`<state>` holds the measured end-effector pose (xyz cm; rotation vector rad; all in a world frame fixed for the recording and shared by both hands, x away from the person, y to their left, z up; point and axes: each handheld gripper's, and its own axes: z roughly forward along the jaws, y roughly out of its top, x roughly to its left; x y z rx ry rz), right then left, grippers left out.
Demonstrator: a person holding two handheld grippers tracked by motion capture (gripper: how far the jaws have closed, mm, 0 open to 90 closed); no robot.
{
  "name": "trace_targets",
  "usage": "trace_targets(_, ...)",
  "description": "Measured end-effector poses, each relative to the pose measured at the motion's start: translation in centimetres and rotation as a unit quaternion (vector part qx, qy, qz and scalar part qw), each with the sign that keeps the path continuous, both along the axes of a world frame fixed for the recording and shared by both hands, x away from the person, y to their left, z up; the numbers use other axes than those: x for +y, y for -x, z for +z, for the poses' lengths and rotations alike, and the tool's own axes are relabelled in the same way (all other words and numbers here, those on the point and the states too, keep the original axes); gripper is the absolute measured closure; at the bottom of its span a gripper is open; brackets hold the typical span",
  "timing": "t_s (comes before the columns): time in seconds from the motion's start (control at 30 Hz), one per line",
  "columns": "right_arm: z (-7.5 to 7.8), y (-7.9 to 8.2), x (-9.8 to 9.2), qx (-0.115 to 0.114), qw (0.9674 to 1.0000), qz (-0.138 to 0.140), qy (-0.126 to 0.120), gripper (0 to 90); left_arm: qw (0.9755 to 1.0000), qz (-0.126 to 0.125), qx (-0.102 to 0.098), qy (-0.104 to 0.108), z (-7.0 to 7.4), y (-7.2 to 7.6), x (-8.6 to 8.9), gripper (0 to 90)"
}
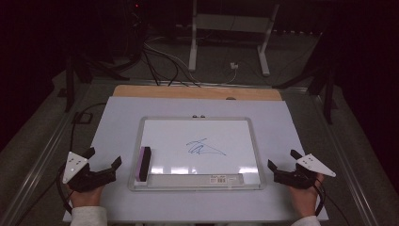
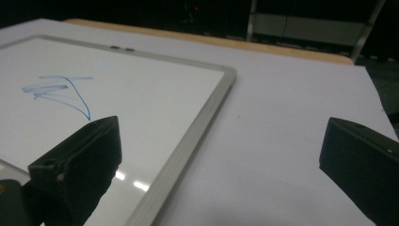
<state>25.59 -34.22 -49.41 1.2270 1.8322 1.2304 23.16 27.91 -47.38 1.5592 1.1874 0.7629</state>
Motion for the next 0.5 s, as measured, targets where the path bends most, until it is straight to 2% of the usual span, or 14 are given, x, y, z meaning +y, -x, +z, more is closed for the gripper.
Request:
trace_targets(0.07, 0.0, 0.04, 0.06, 0.001, 1.0, 0.001, 0.001, 0.0, 1.0, 0.0, 0.005, -0.005, -0.05, -0.03, -0.04, 0.7)
trace_targets(0.13, 0.08, 0.09, 0.13, -0.001, 1.0, 0.0, 0.001, 0.0, 1.0, -0.001, 0.009, 0.003, -0.1, -0.08, -0.04, 0.7)
trace_targets(0.3, 0.09, 0.06, 0.27, -0.001, 1.0, 0.0, 0.003, 0.0, 0.9994, -0.004, 0.033, 0.001, -0.36, -0.39, -0.08, 0.7)
trace_targets(0.5, 0.13, 0.14, 0.33, -0.003, 1.0, 0.001, 0.002, 0.1, 0.9992, -0.005, 0.04, 0.005, -0.15, -0.51, -0.21, 0.8)
